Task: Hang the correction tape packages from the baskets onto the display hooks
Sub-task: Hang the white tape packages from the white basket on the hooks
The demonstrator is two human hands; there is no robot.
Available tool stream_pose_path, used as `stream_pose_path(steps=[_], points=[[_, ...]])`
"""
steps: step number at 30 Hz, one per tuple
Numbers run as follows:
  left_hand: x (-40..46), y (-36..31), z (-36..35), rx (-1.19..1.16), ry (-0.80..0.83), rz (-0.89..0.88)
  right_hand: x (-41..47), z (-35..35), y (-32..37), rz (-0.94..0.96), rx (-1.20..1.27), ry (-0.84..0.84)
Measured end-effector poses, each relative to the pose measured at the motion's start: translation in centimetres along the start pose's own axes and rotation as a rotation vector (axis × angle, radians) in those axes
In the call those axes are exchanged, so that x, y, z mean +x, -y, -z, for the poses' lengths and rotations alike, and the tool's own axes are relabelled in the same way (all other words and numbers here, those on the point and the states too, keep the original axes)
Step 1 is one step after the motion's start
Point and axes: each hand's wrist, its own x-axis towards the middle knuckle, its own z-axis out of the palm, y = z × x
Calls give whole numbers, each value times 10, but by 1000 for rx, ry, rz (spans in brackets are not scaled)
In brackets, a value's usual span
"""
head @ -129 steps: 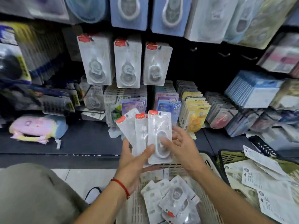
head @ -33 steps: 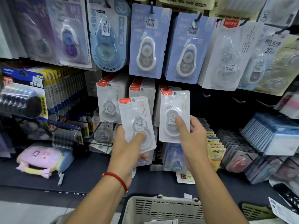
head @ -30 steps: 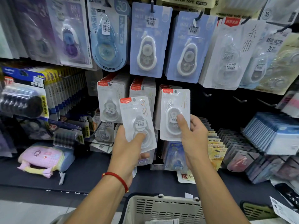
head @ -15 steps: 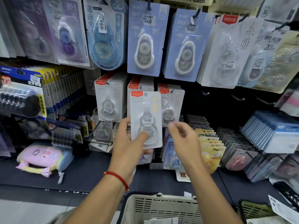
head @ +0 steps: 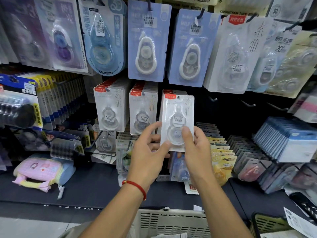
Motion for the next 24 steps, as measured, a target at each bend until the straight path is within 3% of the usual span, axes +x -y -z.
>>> stream_pose_path(steps=[7, 10, 13, 15, 18, 24], points=[[9, 10, -1, 22, -29, -11, 6, 7, 4, -5, -47, -20], [14, 12, 4, 190, -40, -22, 2, 12, -4, 43, -354, -88], [19, 10, 14, 546, -114, -165, -6, 19, -15, 297, -743, -110], [24, 8, 24, 768, -141, -330, -8, 17, -23, 496, -911, -45], [39, 8, 38, 1016, -109, -502, 2, 4, -27, 638, -1109, 86], [62, 15, 58, 1159, 33, -492, 33, -14, -37, 693, -1375, 42]])
